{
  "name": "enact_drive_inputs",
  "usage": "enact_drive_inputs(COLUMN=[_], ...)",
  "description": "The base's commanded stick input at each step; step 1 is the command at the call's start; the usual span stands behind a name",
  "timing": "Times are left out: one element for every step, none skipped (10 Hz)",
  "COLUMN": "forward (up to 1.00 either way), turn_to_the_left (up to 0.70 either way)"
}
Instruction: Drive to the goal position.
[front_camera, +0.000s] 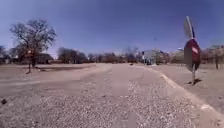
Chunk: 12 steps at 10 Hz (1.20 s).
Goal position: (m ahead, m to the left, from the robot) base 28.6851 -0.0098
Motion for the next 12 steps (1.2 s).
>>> enact_drive_inputs(forward=[0.7,0.7,0.7,0.7,0.7,0.7,0.7,0.7,0.7,0.7,0.7,0.7], turn_to_the_left=[0.0,0.0,0.0,0.0,0.0,0.0,0.0,0.0,0.0,0.0,0.0,0.0])
